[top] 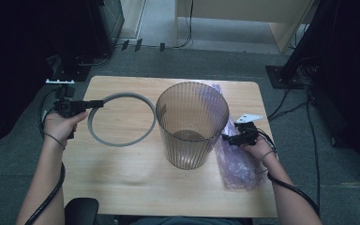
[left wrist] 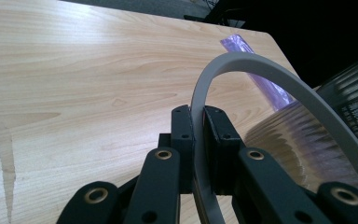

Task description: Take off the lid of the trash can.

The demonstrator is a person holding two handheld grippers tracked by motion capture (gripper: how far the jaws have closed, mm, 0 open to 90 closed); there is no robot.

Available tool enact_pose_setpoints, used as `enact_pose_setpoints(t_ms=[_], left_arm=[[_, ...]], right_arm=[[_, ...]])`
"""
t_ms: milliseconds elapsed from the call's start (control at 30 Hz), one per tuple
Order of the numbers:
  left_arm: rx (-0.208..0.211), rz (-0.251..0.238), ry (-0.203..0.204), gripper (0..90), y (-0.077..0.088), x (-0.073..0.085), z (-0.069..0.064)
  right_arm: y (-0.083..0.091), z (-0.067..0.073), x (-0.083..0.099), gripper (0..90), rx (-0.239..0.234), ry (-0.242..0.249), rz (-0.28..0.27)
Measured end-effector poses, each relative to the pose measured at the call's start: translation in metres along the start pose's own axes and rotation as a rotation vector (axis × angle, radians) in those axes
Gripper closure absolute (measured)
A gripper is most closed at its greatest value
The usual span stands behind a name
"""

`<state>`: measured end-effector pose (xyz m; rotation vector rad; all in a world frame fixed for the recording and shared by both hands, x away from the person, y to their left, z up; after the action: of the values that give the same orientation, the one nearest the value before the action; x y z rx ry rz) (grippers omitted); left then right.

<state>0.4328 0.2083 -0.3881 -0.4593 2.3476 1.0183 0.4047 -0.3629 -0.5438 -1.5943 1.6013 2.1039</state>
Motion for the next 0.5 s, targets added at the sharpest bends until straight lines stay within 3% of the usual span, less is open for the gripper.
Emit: enact_pose_setpoints(t_ms=[133, 500], left_arm=[[0.015, 0.005, 0.009, 83.1, -0.006, 0.005, 0.005], [0.007, 0.010, 0.008, 83.1, -0.022, 0.013, 0.008]], right_arm=[[0.000, 0.000, 0.000, 13.6, 0.001, 0.002, -0.002], [0.000, 0.000, 0.000, 13.6, 0.001, 0.003, -0.001]])
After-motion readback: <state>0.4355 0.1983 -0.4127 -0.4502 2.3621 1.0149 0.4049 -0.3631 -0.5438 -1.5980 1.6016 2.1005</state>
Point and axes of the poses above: each handheld gripper's, and its own axes: y roughly backward along the jaws, x roughly out of its underside, z roughly to its left, the point moved 3 cm from there along -y, roughly forward along the jaws, and after that the axes turned 8 degrees about y, right-handed, at the moved point
